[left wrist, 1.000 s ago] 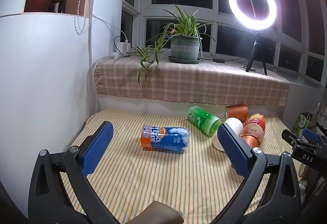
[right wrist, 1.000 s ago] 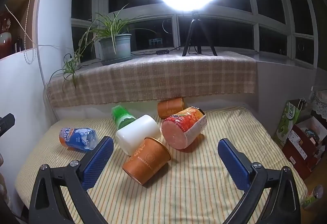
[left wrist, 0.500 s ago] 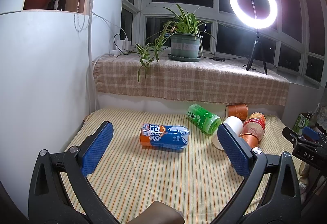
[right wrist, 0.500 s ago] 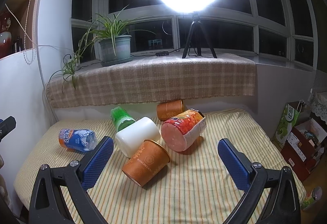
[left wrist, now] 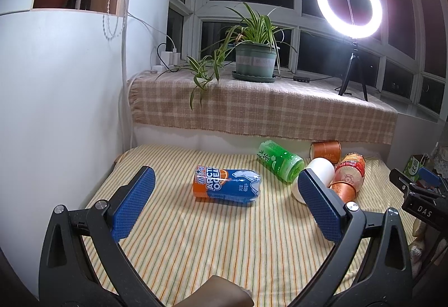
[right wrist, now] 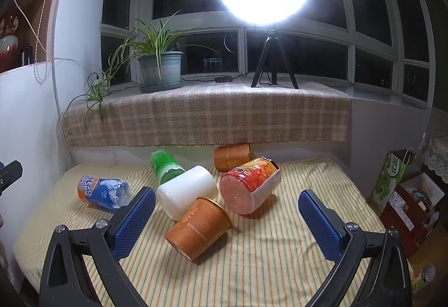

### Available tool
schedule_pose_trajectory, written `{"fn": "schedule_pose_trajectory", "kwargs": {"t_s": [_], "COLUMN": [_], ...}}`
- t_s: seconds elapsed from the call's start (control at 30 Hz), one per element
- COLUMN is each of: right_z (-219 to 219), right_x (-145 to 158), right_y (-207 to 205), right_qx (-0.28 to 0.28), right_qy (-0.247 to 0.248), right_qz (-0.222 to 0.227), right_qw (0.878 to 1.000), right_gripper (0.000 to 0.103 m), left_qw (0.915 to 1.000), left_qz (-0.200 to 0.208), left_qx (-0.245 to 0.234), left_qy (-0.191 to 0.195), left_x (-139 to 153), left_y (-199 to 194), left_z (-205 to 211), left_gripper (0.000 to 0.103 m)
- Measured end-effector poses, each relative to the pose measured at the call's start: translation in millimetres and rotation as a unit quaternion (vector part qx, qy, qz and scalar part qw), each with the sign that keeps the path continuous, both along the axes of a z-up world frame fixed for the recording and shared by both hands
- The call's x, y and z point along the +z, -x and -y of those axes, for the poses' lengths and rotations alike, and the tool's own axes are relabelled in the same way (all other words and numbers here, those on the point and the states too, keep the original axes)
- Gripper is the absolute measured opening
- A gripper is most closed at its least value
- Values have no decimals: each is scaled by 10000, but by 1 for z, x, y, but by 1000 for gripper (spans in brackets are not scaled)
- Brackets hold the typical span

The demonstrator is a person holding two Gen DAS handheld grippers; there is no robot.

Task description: Flip cup upright

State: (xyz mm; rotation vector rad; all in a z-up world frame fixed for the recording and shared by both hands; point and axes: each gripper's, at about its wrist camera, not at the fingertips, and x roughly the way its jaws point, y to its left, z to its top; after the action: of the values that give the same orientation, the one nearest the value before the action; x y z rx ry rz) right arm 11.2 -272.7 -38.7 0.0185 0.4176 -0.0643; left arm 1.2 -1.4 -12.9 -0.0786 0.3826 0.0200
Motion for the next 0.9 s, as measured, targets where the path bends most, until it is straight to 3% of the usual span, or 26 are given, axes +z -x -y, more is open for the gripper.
{"fn": "schedule_pose_trajectory", "kwargs": {"t_s": [0.9], "right_z": [-2], "right_x": [4], "right_y": [5], "right_qx": [-28], "right_qy": [129], "right_qz": [123], "right_qw": [9998], "right_gripper": [103], "left_qw": [10000], "left_qz": [-17], "left_qx": [16], "left_qy": [-3], "left_x": [-3], "left_y": [1], "left_z": [-1], "left_gripper": [103]}}
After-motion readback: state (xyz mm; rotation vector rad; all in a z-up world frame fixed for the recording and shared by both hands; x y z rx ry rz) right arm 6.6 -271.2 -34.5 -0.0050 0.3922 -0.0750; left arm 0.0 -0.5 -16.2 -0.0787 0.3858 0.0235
